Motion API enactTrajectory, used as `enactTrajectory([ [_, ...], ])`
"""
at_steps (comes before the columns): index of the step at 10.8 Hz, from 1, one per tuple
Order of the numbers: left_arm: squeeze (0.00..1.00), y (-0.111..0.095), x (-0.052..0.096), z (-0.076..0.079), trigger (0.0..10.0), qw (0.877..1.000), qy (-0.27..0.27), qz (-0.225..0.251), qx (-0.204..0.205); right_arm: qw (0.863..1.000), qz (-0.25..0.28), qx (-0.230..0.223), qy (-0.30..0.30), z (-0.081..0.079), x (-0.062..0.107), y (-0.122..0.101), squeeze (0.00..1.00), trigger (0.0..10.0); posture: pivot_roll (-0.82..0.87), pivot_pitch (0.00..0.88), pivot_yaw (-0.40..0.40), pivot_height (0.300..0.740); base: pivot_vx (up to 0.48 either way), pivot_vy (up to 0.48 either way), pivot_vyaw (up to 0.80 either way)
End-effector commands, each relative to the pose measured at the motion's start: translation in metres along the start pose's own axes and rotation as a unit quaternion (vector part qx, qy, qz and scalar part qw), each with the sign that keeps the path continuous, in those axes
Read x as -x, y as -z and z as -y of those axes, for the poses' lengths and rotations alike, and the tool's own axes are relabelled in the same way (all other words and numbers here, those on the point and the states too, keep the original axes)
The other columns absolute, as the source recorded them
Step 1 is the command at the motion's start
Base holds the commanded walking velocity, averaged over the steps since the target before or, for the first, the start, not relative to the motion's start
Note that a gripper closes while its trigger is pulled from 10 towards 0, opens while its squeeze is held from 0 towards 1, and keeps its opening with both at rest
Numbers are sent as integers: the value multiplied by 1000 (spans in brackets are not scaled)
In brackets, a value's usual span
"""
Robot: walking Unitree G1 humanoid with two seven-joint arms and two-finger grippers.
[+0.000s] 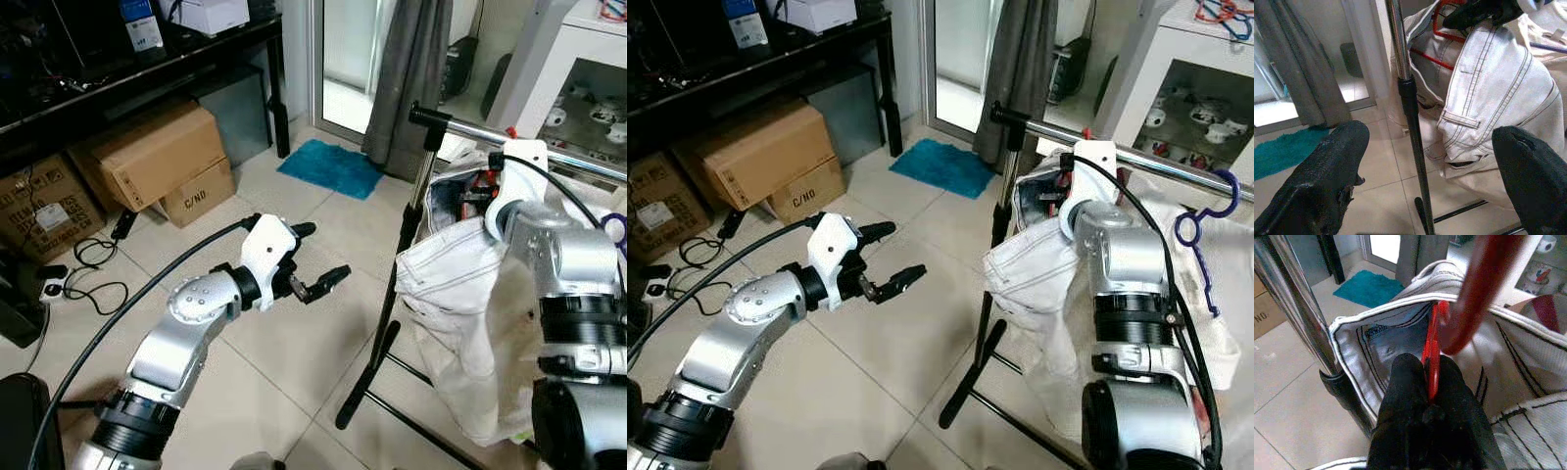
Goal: Hang hanger
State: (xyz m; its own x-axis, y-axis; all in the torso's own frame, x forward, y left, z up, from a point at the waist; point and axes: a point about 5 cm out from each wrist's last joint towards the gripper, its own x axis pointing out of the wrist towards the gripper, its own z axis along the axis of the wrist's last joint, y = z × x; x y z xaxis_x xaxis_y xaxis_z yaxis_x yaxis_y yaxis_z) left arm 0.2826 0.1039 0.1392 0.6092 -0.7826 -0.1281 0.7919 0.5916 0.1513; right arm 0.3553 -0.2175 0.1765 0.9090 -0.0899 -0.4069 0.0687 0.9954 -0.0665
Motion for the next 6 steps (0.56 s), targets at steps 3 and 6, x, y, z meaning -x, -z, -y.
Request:
enactTrajectory([
  [3,0,-2,2,-2,10000,1000,-11,5,-11,998,54,1,-24,-2,16,-13,0,0,-9,0,75,740,0,0,0],
  [6,0,-3,1,-5,10000,999,-31,7,-9,991,131,-11,-24,4,39,-31,0,0,-13,0,77,740,0,0,0],
])
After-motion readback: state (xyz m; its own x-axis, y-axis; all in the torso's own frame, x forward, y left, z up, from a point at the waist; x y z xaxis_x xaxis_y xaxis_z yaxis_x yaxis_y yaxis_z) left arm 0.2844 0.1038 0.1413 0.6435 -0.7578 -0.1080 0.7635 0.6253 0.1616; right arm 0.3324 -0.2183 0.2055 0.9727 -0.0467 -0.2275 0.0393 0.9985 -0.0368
